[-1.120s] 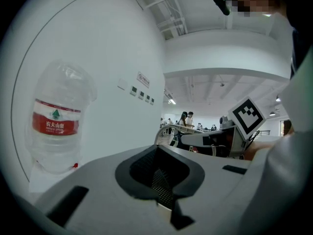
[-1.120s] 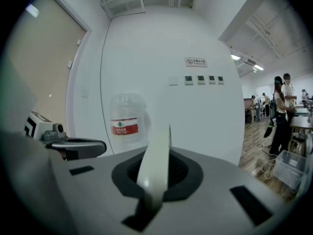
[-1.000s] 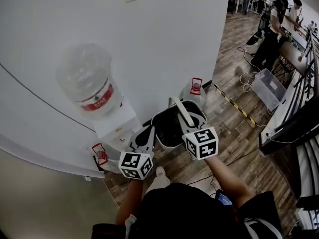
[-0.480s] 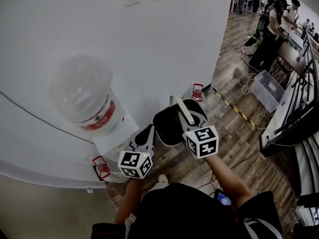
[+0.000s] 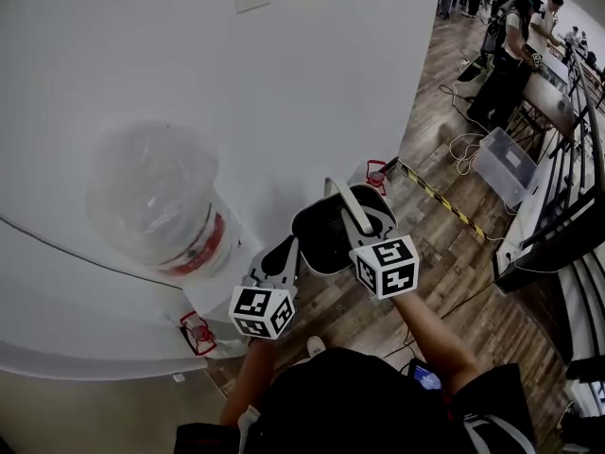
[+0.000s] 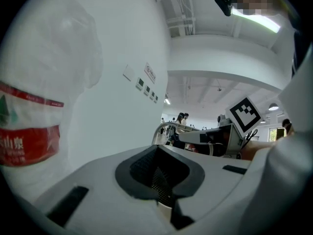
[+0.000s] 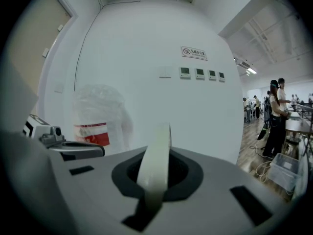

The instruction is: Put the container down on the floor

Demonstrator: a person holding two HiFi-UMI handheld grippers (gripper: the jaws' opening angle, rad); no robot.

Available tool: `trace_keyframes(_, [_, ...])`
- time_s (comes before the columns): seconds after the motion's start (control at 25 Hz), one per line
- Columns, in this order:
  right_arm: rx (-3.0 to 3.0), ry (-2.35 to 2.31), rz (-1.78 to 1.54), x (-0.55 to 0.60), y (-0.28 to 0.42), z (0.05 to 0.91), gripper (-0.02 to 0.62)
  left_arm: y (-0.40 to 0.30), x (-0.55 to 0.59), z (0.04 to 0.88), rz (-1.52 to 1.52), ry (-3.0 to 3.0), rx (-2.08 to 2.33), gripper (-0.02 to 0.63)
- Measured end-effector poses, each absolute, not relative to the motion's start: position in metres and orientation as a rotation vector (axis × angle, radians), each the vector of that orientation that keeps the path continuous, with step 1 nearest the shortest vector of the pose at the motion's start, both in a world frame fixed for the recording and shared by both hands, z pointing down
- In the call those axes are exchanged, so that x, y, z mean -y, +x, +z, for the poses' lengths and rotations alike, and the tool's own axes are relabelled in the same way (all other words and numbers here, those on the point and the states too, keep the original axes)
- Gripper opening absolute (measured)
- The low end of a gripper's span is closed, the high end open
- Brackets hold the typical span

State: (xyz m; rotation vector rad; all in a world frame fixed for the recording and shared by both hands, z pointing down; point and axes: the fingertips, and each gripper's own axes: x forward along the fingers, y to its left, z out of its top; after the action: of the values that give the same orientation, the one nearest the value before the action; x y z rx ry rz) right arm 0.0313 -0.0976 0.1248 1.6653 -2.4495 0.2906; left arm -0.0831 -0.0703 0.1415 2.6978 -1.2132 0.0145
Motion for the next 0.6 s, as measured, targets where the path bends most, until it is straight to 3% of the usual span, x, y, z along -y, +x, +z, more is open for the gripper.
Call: trace_keyframes(0.6, [2.394,1.720,0.319,0.141,0.012,0.135,0.031,-0.089,0.114,0.141,0.024,2.751,1.069,0.017])
